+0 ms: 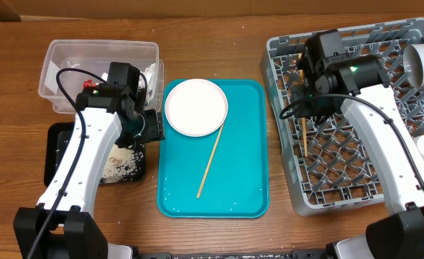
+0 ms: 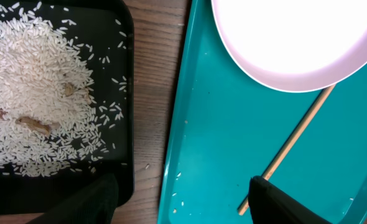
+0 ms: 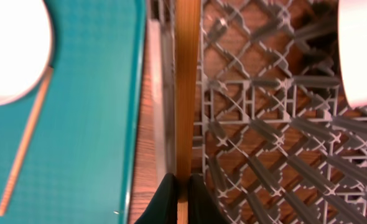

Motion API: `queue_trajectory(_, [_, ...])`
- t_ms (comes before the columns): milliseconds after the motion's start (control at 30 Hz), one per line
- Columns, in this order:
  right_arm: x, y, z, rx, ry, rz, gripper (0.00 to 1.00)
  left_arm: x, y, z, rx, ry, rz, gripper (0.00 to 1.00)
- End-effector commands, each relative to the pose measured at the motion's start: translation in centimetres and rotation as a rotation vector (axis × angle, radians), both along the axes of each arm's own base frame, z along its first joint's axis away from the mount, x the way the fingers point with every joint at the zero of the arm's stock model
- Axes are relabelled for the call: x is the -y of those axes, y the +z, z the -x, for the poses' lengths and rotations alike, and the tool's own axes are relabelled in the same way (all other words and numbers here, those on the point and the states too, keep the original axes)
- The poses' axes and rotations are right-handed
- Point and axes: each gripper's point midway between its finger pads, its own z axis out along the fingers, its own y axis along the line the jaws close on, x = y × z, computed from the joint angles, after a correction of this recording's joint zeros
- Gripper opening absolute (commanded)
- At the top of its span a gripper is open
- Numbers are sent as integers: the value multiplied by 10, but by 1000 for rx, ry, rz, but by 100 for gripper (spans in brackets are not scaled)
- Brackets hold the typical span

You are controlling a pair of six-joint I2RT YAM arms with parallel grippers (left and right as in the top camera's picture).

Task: Sort waste into correct bins and load items into the dishwasher
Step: 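Place the chopstick into the dish rack with the right gripper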

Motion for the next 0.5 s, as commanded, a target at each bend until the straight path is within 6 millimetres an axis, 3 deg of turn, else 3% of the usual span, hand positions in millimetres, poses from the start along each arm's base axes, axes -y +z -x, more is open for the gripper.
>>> queue_trajectory(0, [4,-27,8,-79,47,27,4,0,0,2,2,-13,-12,69])
queue_trajectory(200, [4,-64,20,-182,48,38,10,0,0,2,2,-13,-12,69])
queue_trajectory(333, [5,-66,20,-188,44,38,12,0,0,2,2,-13,-12,69])
queue_trajectory(467, [5,-65,19,-185,44,38,23,0,0,2,2,-13,-12,70])
